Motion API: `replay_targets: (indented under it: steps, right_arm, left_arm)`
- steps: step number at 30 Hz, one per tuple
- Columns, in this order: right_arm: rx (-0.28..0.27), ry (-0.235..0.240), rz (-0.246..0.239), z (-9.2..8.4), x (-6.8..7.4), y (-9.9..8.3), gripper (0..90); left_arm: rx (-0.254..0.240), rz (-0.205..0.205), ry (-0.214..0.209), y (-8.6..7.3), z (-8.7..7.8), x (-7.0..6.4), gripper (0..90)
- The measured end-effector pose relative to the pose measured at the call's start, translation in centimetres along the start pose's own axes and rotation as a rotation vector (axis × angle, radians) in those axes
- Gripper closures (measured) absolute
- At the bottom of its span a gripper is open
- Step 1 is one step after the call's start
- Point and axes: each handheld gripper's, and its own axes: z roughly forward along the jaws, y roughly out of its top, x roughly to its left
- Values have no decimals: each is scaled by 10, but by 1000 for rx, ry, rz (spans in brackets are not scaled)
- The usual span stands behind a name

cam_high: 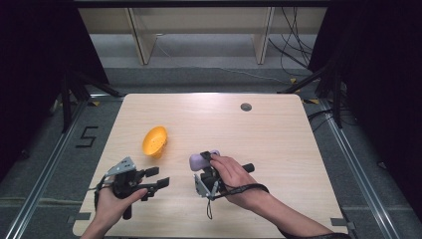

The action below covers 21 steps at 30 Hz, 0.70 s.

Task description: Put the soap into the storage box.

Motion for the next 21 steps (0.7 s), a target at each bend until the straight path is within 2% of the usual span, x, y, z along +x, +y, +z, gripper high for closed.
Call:
replay_targets:
  steps: [1,2,3,5,7,8,11,12,14,15,16,17,18,19,21]
  right_arm:
    - [-8,-4,11,-1,2,0,507]
    - [5,1,9,-3,3,-1,507]
    - [2,-3,25,-5,5,-2,507]
    - [4,-4,17,-9,4,-6,507]
    - [0,-7,33,-11,5,-9,507]
    - [12,-7,57,-15,6,-16,506]
    - [9,-12,61,-17,6,-19,507]
    - [-6,-29,27,-17,4,-22,507]
    - [0,-27,44,-18,6,-25,507]
    - [2,-40,0,-20,5,-25,507]
    - [0,-37,-1,-20,5,-25,507]
    - [-2,-33,11,-21,6,-26,507]
    - [0,-18,63,-21,9,-26,507]
    - [-3,-38,53,-21,9,-26,507]
    - [5,-42,64,-22,9,-26,507]
  left_arm:
    - [1,13,-9,5,4,-3,320]
    - [-2,38,-34,17,13,-9,323]
    - [-4,43,-48,22,17,-11,326]
    - [-7,48,-61,28,22,-11,337]
    - [-3,48,-49,31,24,-12,345]
    - [-1,46,-62,33,28,-11,362]
    - [13,32,-80,36,35,-15,367]
    - [19,33,-90,37,39,-16,368]
    - [36,34,-104,40,46,-21,369]
    - [42,28,-126,41,50,-22,370]
    - [53,19,-144,42,57,-25,372]
    - [53,19,-144,42,57,-25,374]
    - [58,13,-157,43,62,-27,375]
    - [66,16,-170,45,68,-30,376]
    - [68,17,-180,45,71,-32,377]
